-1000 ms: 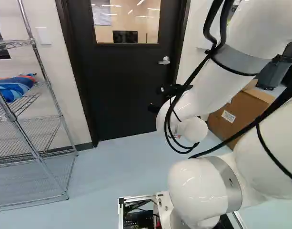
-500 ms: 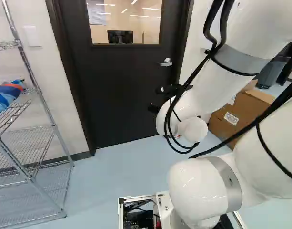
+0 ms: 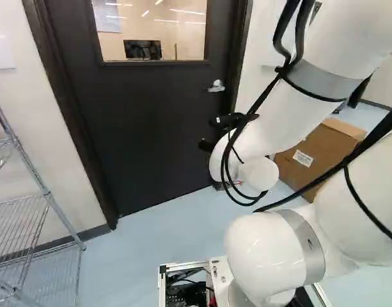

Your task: Open the door and move inside

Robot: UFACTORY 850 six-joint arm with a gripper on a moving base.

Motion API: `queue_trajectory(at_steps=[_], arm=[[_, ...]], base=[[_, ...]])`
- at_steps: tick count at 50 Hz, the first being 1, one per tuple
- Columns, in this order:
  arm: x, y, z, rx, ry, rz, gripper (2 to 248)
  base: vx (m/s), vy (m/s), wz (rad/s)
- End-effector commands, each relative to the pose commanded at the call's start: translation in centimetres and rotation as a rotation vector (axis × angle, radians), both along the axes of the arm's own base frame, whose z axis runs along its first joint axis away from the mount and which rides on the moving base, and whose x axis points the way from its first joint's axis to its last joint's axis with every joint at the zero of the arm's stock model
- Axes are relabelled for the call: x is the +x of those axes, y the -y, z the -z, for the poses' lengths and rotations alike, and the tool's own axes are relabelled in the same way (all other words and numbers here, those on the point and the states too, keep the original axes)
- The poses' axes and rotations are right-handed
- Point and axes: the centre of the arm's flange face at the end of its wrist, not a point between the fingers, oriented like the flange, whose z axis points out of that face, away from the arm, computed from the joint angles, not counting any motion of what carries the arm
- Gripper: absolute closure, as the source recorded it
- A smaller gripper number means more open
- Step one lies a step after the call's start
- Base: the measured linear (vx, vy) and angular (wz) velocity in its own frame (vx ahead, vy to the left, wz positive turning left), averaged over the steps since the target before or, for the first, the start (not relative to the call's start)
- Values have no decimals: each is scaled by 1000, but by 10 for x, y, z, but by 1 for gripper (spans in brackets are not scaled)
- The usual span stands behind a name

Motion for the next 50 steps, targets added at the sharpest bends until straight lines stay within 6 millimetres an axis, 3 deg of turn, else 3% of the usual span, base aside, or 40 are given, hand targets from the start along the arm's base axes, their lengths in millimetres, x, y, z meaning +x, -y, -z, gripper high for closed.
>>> queue_trajectory(at_steps=[34,50], arm=[[0,0,0,0,0,0,3],[0,0,0,0,0,0,3]], base=[[167,54,-63],[37,0,-5]])
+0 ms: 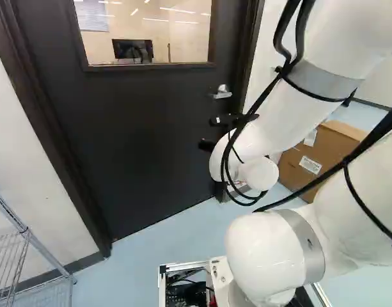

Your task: Open the door and move inside

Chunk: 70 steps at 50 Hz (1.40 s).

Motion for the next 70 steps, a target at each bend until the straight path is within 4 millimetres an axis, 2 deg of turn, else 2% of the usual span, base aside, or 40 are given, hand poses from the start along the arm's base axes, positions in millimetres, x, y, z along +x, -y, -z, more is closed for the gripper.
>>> queue_trajectory(at_steps=[20,70], arm=[[20,0,-5,0,-1,0,3],[76,13,-55,-26,118,-2,3]], base=[[0,0,0],[0,0,0]])
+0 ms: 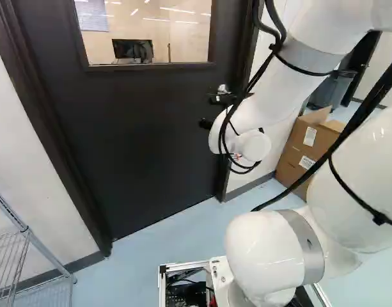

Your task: Open the door and move inside

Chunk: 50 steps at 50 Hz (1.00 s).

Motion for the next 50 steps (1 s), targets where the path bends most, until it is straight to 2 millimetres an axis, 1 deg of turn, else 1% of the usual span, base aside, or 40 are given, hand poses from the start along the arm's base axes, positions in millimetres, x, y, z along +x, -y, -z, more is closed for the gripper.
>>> queue_trajectory(at_steps=[50], arm=[[69,19,-53,-108,103,-97,3]], base=[[0,0,0]])
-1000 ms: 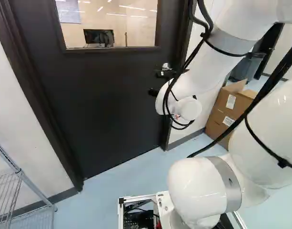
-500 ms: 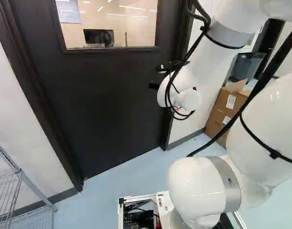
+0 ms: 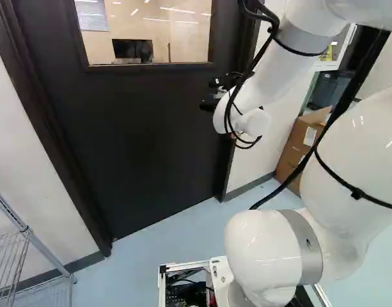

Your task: Open the door and move inside

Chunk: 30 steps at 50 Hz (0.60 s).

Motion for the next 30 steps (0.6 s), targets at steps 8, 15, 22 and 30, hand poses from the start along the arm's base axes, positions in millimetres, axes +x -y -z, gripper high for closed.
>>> queue_trajectory(at_steps=[8,15,22,30], arm=[[11,3,-8,-25,15,-24,3],[21,5,-15,-49,28,-47,3],[31,7,-23,-75,40,-72,3],[43,8,-30,-103,54,-101,3]], base=[[0,0,0],[0,0,0],[0,0,0],[0,0,0]])
